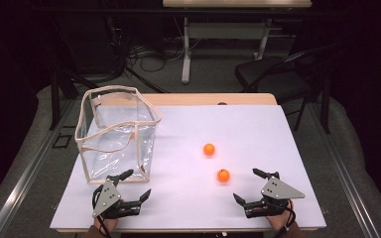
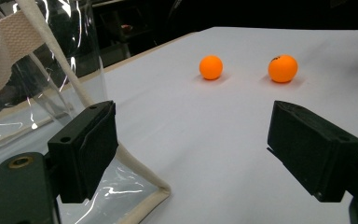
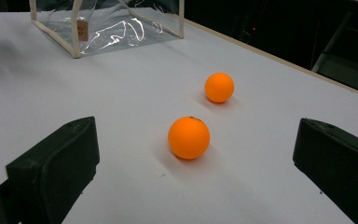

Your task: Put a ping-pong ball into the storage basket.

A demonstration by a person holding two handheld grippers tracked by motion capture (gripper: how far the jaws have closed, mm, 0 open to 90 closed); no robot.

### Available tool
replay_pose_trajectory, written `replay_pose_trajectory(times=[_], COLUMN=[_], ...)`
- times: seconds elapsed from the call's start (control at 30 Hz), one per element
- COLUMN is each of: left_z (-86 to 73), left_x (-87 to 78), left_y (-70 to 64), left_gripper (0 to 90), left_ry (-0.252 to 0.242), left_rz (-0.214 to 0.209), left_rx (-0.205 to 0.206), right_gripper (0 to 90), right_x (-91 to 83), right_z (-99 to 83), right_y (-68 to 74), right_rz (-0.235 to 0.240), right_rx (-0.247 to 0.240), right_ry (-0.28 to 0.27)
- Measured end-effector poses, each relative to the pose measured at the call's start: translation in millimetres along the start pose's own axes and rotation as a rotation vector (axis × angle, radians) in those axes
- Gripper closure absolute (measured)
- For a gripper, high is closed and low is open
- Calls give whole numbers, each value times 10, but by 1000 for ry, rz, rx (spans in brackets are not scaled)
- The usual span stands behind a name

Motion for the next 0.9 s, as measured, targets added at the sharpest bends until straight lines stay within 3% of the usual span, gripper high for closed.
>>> replay_pose_trajectory(times=[0.37,0.9], left_z=[-8,-14], left_x=[16,37], left_y=[1,3], left_gripper=[158,158], left_ry=[15,30], left_rz=[-4,-16], left_rx=[-3,3], right_gripper=[0,0], right_x=[52,197], right_z=[8,38], right_y=[3,-31], right_rz=[9,11], right_rx=[-13,26], right_ry=[18,86])
Point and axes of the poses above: each handheld gripper's, and its own axes: x roughly forward along the jaws, z roughly out of its top, y roughly to its left, the point moved 6 cm from there along x, roughly forward along the jaws, and after that the axes turned 6 degrees about z, right-handed, at the moved point
